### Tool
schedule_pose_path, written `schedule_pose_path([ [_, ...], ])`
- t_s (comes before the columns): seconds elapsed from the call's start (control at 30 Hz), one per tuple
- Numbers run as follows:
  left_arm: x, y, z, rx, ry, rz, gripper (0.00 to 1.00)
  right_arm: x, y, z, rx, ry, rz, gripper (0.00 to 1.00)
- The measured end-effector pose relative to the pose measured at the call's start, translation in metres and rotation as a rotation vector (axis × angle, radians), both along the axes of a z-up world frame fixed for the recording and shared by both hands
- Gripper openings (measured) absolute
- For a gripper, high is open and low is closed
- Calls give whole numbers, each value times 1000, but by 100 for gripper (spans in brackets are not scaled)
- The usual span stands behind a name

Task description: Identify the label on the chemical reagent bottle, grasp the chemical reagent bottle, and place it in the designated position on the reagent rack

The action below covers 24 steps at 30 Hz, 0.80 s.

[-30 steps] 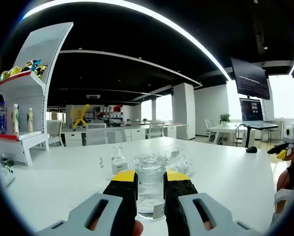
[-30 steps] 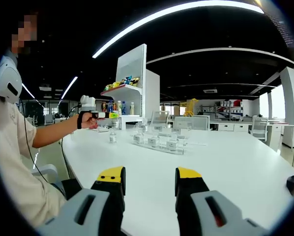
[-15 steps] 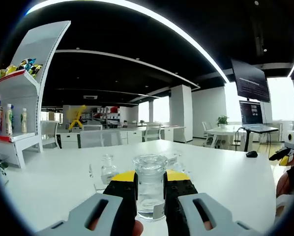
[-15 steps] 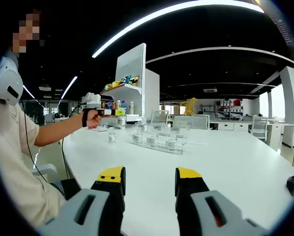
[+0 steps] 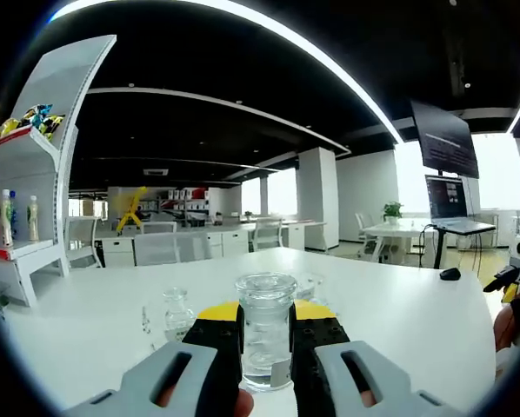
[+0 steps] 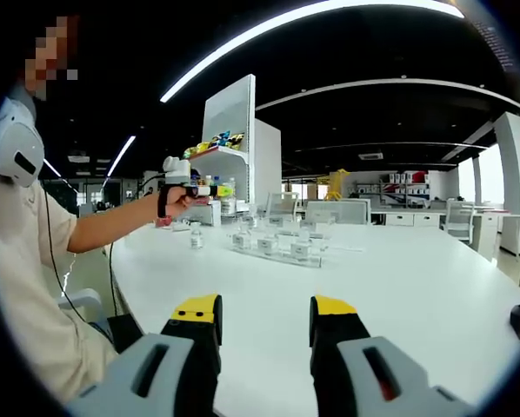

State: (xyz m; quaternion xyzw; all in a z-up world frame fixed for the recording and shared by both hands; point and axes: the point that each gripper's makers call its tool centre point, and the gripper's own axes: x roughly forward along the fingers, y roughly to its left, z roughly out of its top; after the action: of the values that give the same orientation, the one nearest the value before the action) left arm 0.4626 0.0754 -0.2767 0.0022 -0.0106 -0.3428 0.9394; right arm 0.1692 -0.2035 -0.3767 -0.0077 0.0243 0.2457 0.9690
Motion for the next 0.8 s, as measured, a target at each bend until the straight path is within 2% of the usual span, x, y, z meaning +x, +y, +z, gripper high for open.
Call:
schedule_pose_path([
  [0.3, 25, -17, 2, 6, 1, -3, 19, 2, -8, -7, 12, 13, -11, 40],
  [0.63, 55, -23, 7, -19, -5, 14, 19, 5, -17, -7, 12, 23, -26, 40],
  [0.8, 66, -28, 8, -3, -16, 20, 19, 8, -19, -7, 13, 27, -34, 40],
])
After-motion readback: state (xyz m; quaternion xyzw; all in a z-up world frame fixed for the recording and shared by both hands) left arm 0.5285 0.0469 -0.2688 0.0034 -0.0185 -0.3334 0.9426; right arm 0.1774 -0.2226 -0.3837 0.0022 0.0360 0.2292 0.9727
